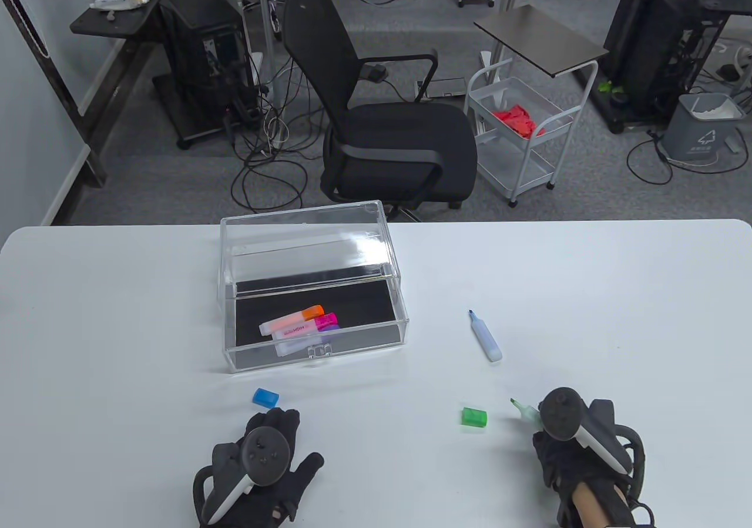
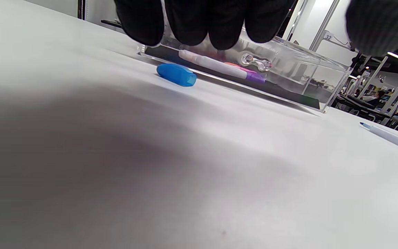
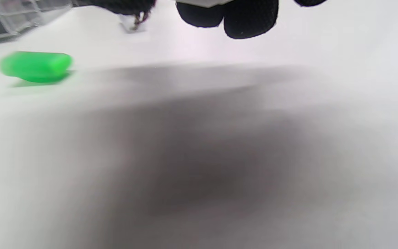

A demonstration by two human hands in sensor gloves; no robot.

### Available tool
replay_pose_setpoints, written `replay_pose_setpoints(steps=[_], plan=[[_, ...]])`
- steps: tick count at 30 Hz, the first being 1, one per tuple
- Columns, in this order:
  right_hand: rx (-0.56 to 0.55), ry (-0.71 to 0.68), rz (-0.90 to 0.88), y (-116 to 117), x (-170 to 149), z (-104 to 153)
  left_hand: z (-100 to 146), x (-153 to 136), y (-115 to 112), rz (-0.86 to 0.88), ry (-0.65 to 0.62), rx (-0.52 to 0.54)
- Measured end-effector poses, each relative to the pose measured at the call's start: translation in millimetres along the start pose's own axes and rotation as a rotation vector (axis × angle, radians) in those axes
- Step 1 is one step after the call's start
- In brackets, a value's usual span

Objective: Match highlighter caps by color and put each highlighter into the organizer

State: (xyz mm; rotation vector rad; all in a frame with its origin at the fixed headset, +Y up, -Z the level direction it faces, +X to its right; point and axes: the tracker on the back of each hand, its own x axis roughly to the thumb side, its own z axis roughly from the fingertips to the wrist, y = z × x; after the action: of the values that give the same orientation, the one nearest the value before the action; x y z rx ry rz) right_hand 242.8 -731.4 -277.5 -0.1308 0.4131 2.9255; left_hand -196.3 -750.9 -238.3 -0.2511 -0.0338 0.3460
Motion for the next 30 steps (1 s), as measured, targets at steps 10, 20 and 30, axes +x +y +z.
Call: replay_pose_setpoints(steps=[10, 20, 30], plan=[[-0.108, -0.274, -0.037, -1.5, 86.6, 14.8, 0.3, 12.1, -9.7, 0.185, -0.106, -0.031], [-0.138, -0.469, -0.140, 11.7, 166.2, 34.1, -2.6, 11.9, -15.9, 0.492, -0.188, -0.104], [-0.181, -0.608, -0.234, 28.3, 220.1, 51.7, -3.5, 9.4, -17.9, 0.703, -0.240, -0.163]])
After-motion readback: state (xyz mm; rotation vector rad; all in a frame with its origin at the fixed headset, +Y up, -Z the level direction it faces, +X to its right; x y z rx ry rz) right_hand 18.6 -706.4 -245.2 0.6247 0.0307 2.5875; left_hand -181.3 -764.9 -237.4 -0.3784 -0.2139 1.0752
